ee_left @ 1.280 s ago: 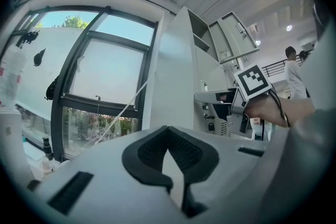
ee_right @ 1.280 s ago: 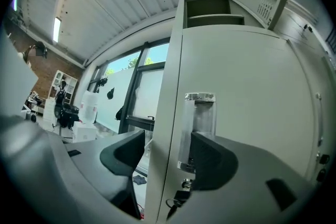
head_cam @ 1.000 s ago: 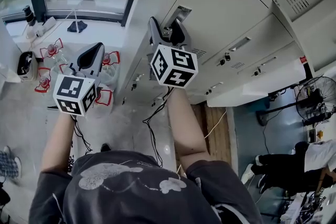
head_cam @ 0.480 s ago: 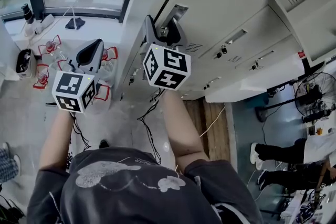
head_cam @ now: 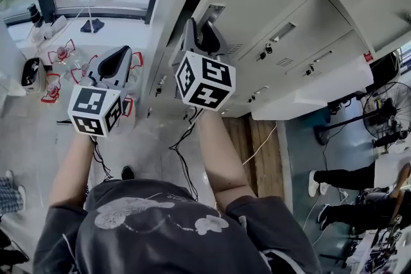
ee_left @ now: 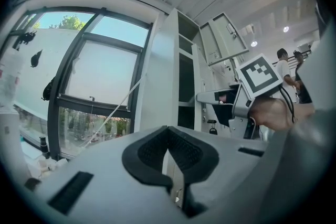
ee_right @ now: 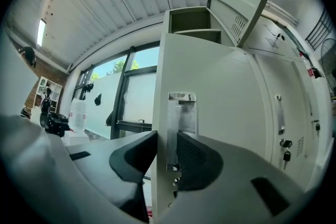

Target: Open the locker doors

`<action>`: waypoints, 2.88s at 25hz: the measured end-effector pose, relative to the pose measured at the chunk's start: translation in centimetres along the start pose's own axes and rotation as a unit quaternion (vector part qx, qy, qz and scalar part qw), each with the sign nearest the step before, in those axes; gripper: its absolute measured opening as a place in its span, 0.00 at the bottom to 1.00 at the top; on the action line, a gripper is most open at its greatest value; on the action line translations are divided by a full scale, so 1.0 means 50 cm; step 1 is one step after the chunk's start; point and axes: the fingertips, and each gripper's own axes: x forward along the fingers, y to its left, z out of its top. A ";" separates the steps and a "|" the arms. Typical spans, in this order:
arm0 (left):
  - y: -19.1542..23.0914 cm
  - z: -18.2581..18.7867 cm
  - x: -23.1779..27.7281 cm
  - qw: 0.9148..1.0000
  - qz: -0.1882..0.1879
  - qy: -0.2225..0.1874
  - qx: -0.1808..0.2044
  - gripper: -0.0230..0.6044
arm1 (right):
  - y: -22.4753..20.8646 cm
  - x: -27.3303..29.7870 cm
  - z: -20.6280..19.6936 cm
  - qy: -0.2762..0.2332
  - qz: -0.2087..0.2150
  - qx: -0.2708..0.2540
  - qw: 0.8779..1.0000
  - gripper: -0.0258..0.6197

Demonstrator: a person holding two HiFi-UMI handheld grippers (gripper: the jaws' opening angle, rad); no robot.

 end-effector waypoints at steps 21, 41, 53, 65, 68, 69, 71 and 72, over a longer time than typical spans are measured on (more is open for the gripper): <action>-0.169 -0.003 -0.016 1.000 -0.009 0.011 0.006 0.05 | -0.042 -0.138 0.012 0.008 0.074 -0.012 0.997 0.26; -0.306 0.002 -0.007 1.000 -0.007 0.012 0.010 0.05 | -0.124 -0.275 0.027 -0.009 0.103 -0.055 0.993 0.32; -0.405 -0.012 -0.011 1.000 -0.015 0.015 0.000 0.05 | -0.220 -0.384 0.031 -0.019 0.078 -0.063 0.995 0.20; -0.468 -0.018 -0.025 1.000 -0.021 0.021 0.003 0.05 | -0.308 -0.432 0.031 -0.021 0.057 -0.054 0.997 0.18; -0.476 -0.023 -0.034 1.000 -0.017 0.025 0.005 0.05 | -0.325 -0.443 0.028 -0.026 0.059 -0.046 0.997 0.17; -0.478 -0.026 -0.038 0.999 -0.015 0.028 0.005 0.05 | -0.330 -0.446 0.026 -0.028 0.061 -0.043 0.997 0.17; -0.483 -0.026 -0.044 0.999 -0.012 0.031 0.005 0.05 | -0.338 -0.450 0.026 -0.029 0.064 -0.040 0.997 0.17; -0.486 -0.025 -0.047 0.999 -0.010 0.031 0.005 0.05 | -0.343 -0.452 0.028 -0.030 0.064 -0.041 0.997 0.17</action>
